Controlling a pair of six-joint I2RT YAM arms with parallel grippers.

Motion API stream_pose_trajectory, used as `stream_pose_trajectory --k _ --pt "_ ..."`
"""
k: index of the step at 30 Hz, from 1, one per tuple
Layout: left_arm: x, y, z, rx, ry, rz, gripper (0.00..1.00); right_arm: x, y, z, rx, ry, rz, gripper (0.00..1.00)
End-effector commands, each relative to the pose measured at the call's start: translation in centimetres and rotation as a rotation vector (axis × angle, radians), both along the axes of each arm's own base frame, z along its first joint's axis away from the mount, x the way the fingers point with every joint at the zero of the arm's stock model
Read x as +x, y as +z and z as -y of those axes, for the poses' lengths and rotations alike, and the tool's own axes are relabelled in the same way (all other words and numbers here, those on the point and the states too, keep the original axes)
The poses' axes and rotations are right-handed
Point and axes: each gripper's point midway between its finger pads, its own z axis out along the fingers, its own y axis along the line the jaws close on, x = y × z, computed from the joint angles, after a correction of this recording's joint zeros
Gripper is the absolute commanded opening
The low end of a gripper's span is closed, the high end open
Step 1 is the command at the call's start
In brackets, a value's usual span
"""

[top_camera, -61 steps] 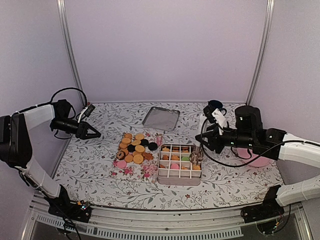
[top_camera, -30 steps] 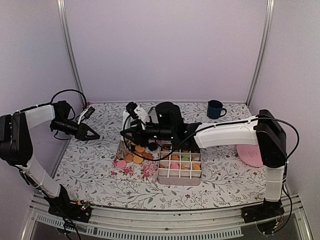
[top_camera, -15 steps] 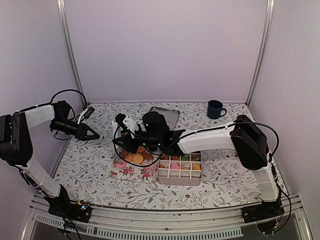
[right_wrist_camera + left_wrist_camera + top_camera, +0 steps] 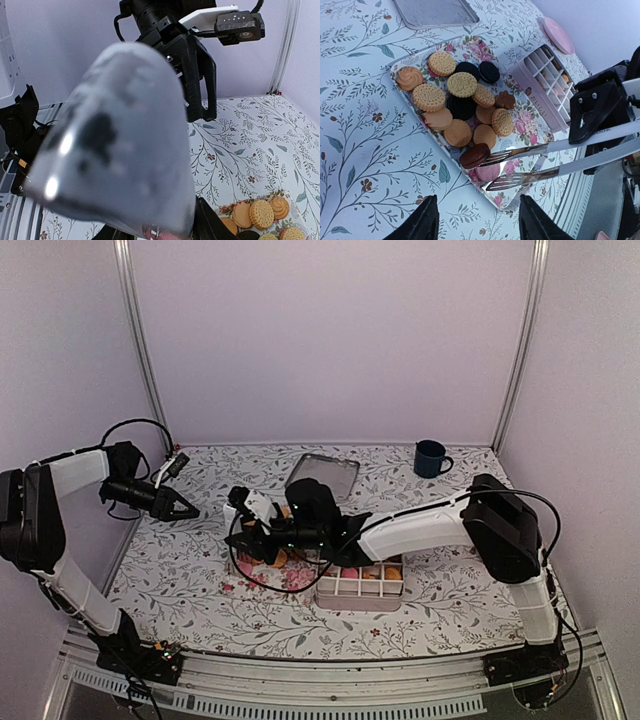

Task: Pack the cookies
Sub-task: Position the fake cookies on the plate.

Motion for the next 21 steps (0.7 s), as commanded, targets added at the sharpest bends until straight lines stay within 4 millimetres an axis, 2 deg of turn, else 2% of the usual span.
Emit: stream_pose_trajectory --k 1,6,13,21 --pt "-0.3 0.0 -0.1 -0.016 0.001 -0.006 0.55 -1.9 -0.5 1.7 -0.043 0.010 -0.028 0.39" --pt "-0.3 0.2 0.0 -0.025 0.002 -0.005 0.55 -2.2 -0.4 3.7 -0.066 -0.022 -0.033 0.36" --pt "-0.3 0.4 0.2 -0.036 0.001 -0.002 0.55 -2.9 1.2 6.1 -0.082 -0.042 -0.017 0.32" --pt "-0.2 0.6 0.2 -0.042 0.000 -0.002 0.55 -2.7 2.0 6.6 -0.089 -0.060 -0.006 0.25"
